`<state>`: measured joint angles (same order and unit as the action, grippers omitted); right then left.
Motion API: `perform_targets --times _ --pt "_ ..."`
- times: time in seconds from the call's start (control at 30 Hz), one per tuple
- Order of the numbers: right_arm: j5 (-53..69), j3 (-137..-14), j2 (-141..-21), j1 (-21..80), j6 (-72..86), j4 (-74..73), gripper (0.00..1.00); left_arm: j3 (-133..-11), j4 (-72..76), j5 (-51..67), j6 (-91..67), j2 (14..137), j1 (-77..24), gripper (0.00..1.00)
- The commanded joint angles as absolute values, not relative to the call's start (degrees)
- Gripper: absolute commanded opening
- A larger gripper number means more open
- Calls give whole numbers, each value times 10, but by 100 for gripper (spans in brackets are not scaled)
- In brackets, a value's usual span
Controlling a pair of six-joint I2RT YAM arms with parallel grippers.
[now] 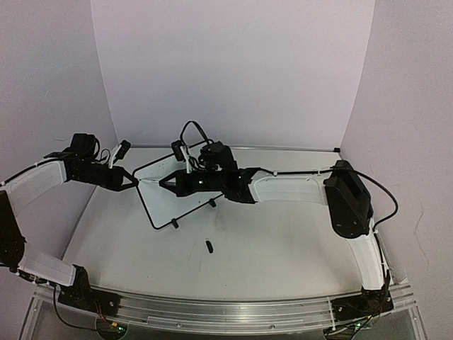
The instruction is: Write a sentence on the whiteboard
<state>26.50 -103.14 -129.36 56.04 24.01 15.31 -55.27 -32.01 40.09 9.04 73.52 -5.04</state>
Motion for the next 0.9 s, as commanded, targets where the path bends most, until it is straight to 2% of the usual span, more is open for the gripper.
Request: perform_targets --times 0.0,0.27,0.6,0.87 --pt "224 -998 -1274 560 233 147 0 -559 -327 398 93 716 -47 0" --pt "227 -965 -1248 560 227 159 0 -559 -327 397 93 716 -47 0" --pt "274 -903 -1184 559 255 247 0 -558 -327 389 94 714 -47 0" --pt "283 -932 -1203 553 267 249 0 -558 -328 388 93 714 -47 0"
